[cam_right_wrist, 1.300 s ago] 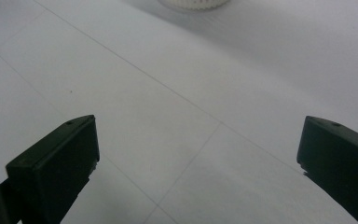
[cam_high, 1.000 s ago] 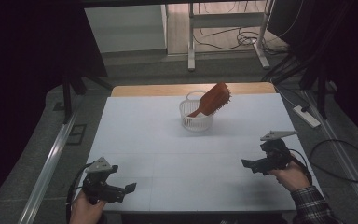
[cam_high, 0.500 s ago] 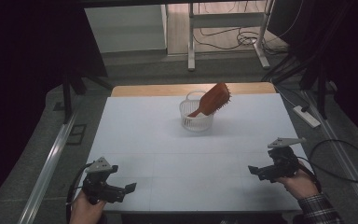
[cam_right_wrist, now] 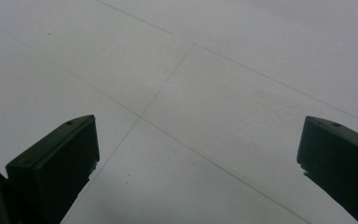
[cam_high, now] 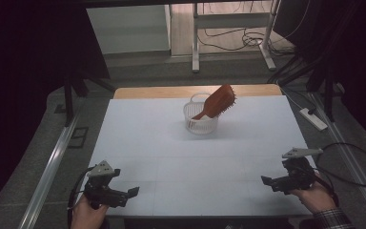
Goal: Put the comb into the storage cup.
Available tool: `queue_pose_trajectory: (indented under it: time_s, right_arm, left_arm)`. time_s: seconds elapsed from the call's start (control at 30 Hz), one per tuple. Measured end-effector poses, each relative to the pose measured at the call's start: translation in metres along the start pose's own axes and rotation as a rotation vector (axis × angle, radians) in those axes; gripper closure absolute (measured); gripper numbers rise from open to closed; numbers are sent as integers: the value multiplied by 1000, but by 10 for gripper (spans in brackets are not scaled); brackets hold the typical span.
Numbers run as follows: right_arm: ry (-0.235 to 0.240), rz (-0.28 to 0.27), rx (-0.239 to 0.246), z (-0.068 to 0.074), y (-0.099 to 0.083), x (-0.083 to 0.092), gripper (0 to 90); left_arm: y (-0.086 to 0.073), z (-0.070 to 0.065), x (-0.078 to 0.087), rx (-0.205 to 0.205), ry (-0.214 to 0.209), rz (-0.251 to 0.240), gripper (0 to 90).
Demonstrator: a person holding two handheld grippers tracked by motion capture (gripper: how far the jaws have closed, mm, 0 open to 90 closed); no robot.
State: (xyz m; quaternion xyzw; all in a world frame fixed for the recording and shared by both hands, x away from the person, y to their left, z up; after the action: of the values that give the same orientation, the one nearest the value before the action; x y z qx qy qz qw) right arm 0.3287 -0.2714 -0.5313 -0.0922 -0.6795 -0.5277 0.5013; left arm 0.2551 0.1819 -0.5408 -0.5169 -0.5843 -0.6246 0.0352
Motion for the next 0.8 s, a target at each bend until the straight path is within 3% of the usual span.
queue_pose_trajectory:
  time_s: [0.8]
  right_arm:
    - [-33,-5,-42,-5,-22,21,0]
  left_arm:
    - [0,0,-1,-3,3,6,0]
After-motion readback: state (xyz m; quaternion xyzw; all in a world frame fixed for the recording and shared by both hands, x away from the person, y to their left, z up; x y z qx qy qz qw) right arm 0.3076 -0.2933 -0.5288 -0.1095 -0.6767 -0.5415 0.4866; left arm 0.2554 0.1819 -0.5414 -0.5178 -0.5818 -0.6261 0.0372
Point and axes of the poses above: each handheld gripper's, and its own axes: x roughly backward along the jaws, y roughly out of its top, z roughly to its left, the point moved 10 cm from there along -x, roughly forward along the jaws
